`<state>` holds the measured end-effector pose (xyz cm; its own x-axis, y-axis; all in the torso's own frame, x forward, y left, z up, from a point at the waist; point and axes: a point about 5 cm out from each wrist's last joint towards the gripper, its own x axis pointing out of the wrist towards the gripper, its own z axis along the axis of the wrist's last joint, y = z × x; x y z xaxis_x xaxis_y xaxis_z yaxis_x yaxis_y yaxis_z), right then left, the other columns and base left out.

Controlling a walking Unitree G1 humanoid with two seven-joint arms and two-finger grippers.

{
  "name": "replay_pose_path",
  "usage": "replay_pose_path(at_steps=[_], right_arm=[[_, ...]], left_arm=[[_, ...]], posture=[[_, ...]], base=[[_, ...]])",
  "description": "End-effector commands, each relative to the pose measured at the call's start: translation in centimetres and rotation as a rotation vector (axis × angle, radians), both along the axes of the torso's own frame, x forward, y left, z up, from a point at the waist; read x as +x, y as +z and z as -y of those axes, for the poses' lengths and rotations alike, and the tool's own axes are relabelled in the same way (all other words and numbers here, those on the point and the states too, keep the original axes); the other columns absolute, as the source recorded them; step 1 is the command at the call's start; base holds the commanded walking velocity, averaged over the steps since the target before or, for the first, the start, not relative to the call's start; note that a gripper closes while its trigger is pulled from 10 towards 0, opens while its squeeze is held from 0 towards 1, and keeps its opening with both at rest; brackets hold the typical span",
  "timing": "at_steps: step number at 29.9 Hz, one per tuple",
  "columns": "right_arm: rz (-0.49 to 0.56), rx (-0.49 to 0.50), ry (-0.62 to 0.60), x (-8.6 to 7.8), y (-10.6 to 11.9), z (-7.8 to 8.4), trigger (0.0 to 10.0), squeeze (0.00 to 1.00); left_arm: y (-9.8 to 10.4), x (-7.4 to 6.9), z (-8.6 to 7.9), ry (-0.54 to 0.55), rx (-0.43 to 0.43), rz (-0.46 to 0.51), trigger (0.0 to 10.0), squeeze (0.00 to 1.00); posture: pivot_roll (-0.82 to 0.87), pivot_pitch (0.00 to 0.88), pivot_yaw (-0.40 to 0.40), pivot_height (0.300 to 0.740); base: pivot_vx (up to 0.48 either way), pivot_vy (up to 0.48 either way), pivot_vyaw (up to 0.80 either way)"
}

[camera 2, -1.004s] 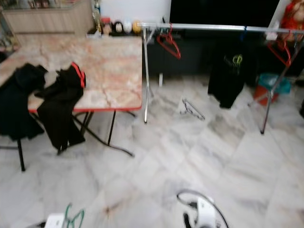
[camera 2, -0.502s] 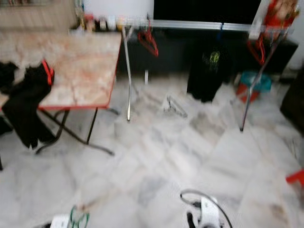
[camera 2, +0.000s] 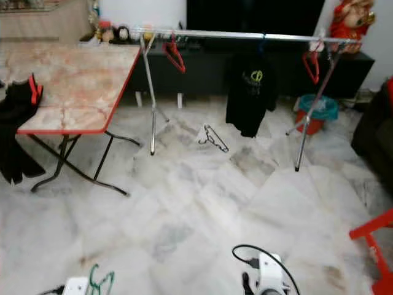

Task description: Hang hanger

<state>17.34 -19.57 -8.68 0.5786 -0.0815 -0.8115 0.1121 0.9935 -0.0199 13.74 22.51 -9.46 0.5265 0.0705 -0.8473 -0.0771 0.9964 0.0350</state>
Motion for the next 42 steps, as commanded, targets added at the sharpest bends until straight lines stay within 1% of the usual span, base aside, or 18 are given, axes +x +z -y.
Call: replay_pose_path(at_steps=[1,5,8,11,14,20,26,32,37,42], right_arm=[[0.011,-0.014,-0.004,0.26,0.17,0.27,10.0,0.0],[0.012,-0.025,-0.008,0.24,0.18,0.39,10.0,0.0],[0.002,-0.031,-0.009,0.14,0.13,0.46,10.0,0.0],[-0.022,-0.043,-0.01,0.0,0.03,0.51,10.0,0.0],[-0.004,-0.019,-0.017,0.04,0.05,0.32,10.0,0.0],[0.008,-0.012,-0.032,0.04,0.06,0.24,10.0,0.0],[0.004,-0.018,-0.022,0.05,0.07,0.29,10.0,0.0],[0.004,-0.021,-0.017,0.15,0.12,0.35,10.0,0.0],[-0.001,-0.026,-0.006,0.25,0.15,0.35,10.0,0.0],[0.003,-0.013,-0.009,0.3,0.17,0.29,10.0,0.0]], left_arm=[[0.05,0.04,-0.17,0.011,-0.001,0.003,10.0,0.0],[0.0,0.04,0.07,-0.009,-0.001,0.001,10.0,0.0],[-0.03,-0.01,0.13,-0.007,-0.004,0.001,10.0,0.0],[-0.01,0.0,0.08,-0.02,-0.001,-0.001,10.0,0.0],[0.02,-0.03,-0.12,-0.022,0.005,-0.003,10.0,0.0],[0.04,0.05,-0.07,-0.041,0.008,-0.006,10.0,0.0],[0.11,0.4,0.22,-0.057,0.004,0.002,10.0,0.0],[0.08,0.45,0.39,-0.055,0.0,0.002,10.0,0.0],[0.06,0.44,0.43,-0.048,-0.002,-0.001,10.0,0.0],[0.02,0.35,0.47,-0.043,-0.006,-0.002,10.0,0.0]], posture=[[0.01,0.0,-0.043,0.736],[0.01,0.0,-0.045,0.736],[0.01,0.0,-0.048,0.736],[0.01,0.0,-0.047,0.736],[0.01,0.0,-0.038,0.736],[0.0,0.0,-0.029,0.736],[0.01,0.0,-0.031,0.736],[0.01,0.0,-0.034,0.736],[0.01,0.0,-0.035,0.736],[0.01,0.0,-0.036,0.736]], base=[[0.0,0.0,0.0],[0.0,0.0,0.0],[0.271,0.0,0.0],[0.315,0.0,-0.67],[0.35,0.0,-0.44],[0.371,0.0,0.0],[0.375,0.0,0.0],[0.379,0.0,0.0],[0.379,0.0,-0.75],[0.38,0.0,0.0]])
